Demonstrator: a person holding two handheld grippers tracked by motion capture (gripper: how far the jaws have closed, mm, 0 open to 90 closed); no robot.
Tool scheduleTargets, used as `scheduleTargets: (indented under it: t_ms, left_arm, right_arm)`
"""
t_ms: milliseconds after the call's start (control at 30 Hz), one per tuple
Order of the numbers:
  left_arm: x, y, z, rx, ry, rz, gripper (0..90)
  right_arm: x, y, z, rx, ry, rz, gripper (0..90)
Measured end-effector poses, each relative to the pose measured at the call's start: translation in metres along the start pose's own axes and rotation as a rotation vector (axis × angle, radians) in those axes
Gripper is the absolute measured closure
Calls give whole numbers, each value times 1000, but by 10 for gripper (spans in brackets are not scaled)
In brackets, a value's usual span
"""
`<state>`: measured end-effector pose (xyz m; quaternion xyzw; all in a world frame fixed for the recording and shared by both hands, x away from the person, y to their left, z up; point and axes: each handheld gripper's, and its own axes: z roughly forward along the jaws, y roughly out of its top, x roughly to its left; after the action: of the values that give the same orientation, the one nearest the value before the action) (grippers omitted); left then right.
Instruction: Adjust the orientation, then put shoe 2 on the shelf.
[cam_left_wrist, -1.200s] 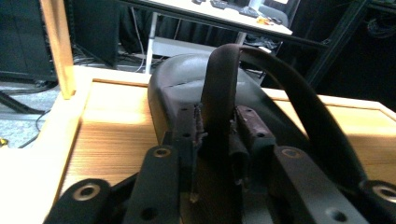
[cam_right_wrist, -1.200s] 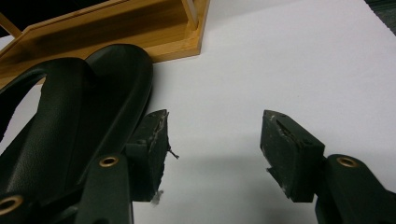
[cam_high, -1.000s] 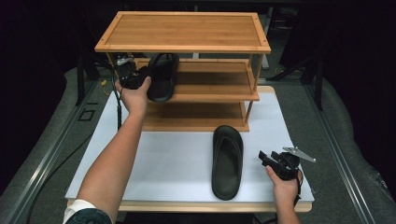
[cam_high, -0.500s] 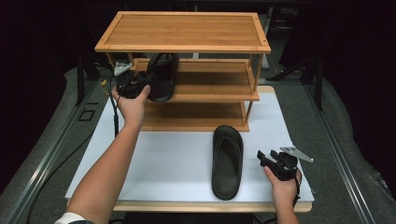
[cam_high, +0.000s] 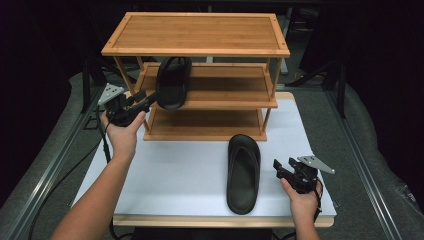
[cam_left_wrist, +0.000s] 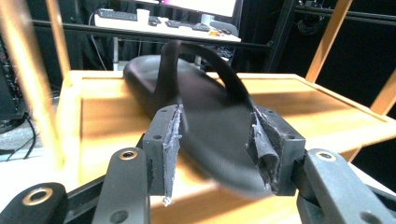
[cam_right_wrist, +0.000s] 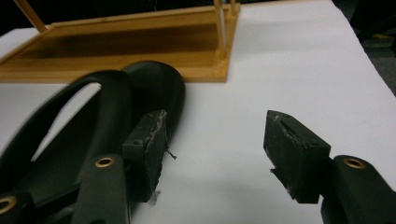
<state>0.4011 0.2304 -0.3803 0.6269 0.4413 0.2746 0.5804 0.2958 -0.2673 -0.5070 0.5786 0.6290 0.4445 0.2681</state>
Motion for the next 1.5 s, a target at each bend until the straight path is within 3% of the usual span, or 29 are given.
scheduleTargets:
  t_ms: [100,333,467,500,533,600,700,833,900,1000,1100,1367,1500]
  left_arm:
    - [6,-12,-13,20,-13,-11,535]
    - [20,-44,-42,30,-26,-40,542]
    - [25,-52,-51,73,-30,-7,541]
    - [27,-54,-53,77,-35,-8,541]
    - [27,-55,-56,73,-38,-11,540]
    - [27,-59,-59,71,-50,-15,535]
    - [23,-67,-57,102,-73,4,535]
    - [15,-78,-54,103,-96,14,547]
    - [12,-82,-54,106,-104,17,549]
    - [9,-89,-51,142,-136,19,547]
    - [6,-95,-48,166,-151,19,543]
    - [3,-96,-49,155,-149,23,539]
    - [1,-96,-47,155,-146,26,532]
  right_arm:
    - [6,5,-2,-15,23,0,385]
    - [13,13,-5,17,84,-10,369]
    - [19,12,-9,19,114,-12,356]
    - [21,11,-10,18,113,-26,356]
    - [24,9,-11,10,80,-38,357]
    - [28,7,-13,2,102,-53,374]
    - [35,-1,-10,-4,97,-77,426]
    - [43,-11,-5,20,58,-94,476]
    - [47,-13,-7,7,68,-125,508]
    - [48,-14,-8,9,50,-139,531]
    - [47,-17,-9,18,81,-119,543]
    - [59,-15,-8,-8,116,-131,545]
    - [63,-21,-3,38,113,-153,540]
